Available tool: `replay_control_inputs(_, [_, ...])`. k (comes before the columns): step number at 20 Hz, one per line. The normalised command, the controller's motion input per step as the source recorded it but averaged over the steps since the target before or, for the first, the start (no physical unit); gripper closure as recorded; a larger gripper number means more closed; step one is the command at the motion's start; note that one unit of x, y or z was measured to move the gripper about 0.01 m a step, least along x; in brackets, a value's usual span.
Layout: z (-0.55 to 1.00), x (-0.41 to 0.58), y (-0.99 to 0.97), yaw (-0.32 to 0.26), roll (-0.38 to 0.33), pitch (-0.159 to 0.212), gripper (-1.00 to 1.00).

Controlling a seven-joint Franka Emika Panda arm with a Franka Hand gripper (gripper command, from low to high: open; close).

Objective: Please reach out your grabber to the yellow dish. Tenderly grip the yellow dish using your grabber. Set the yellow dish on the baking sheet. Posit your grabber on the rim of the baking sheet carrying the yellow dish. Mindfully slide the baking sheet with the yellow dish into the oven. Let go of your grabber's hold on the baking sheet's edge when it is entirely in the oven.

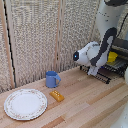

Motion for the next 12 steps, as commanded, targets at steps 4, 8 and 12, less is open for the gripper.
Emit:
replay_control_inputs(4, [0.33, 0.131, -0.17, -0.118, 0.267, -0.052, 1.0])
replay_control_inputs(8, [0.29, 0.159, -0.14, -0.138, 0.239, -0.104, 1.0])
replay_control_inputs(12, [0.62, 0.054, -0.47, -0.104, 0.186, -0.029, 1.0])
